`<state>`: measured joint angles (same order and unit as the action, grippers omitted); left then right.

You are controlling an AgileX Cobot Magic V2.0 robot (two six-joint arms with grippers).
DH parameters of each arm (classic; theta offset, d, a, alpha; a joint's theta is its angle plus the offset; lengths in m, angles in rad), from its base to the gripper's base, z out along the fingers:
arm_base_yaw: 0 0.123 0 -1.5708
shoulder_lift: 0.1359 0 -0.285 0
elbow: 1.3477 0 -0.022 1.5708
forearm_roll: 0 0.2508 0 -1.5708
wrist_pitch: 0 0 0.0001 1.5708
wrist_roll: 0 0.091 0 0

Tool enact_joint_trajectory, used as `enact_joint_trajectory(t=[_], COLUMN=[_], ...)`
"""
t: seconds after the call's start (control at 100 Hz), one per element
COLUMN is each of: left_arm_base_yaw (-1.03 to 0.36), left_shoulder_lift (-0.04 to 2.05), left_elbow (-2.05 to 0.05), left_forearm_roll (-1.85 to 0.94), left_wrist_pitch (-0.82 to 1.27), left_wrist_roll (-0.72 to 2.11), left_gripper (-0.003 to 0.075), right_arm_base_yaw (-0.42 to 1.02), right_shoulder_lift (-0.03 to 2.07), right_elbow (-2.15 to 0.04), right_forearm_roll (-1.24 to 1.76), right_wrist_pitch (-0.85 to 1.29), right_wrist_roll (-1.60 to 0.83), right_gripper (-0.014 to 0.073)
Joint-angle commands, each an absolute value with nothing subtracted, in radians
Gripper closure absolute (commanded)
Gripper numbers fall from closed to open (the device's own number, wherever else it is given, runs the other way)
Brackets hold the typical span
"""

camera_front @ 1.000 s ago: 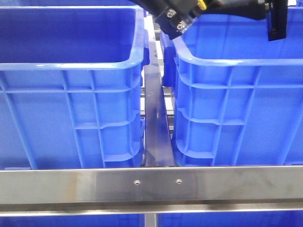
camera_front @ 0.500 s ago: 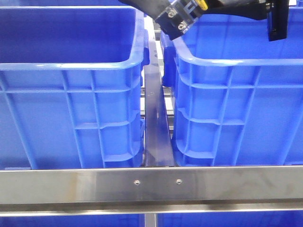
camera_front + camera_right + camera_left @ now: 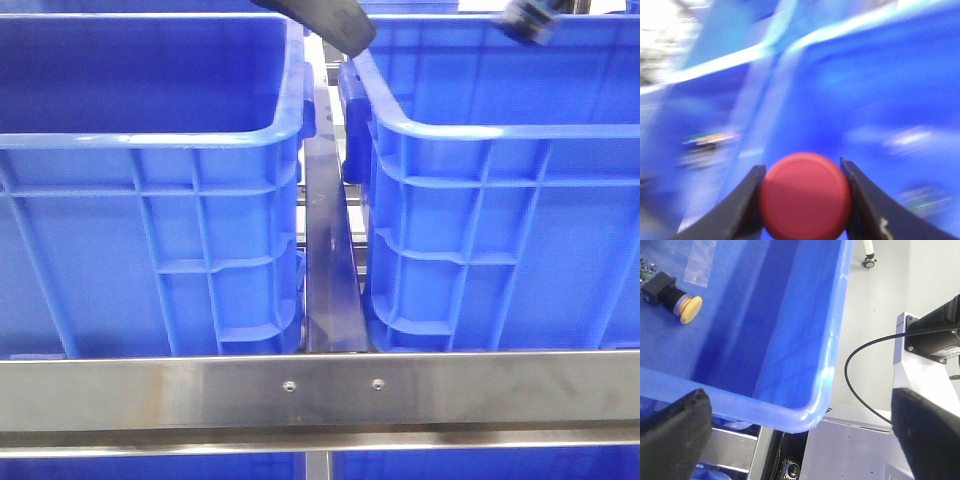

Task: Pick red and yellow buttons and place in box
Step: 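Carry the red button with the right gripper down into the other bin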

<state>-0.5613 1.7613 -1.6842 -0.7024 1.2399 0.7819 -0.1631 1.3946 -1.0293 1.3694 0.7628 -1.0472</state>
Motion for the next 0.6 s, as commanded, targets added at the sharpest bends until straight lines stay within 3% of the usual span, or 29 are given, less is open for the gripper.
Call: enact_joint_trajectory(t=[0.0, 0.24, 0.59], left_arm_base_yaw=[-0.569, -0.569, -0.569], left_shoulder_lift=[1.714, 1.714, 1.714], left_elbow=[-1.714, -1.714, -1.714], left_forearm_roll=[-0.772, -0.772, -0.767], left_wrist_pitch=[1.266, 1.262, 1.261], left_wrist_roll=[0.779, 0.779, 0.779], left_gripper=[0.0038, 0.0038, 0.0038], right_arm_base_yaw=[-0.169, -0.155, -0.155], right_shoulder_lift=[1.371, 1.405, 1.620], right_elbow=[-1.067, -1.067, -1.172], right_forearm_roll=[1.398, 1.403, 1.427], right_wrist_pitch=[0.659, 0.390, 0.349], right_wrist_roll=[-1.163, -1.313, -1.313], right_gripper=[0.0386, 0.0386, 0.0386])
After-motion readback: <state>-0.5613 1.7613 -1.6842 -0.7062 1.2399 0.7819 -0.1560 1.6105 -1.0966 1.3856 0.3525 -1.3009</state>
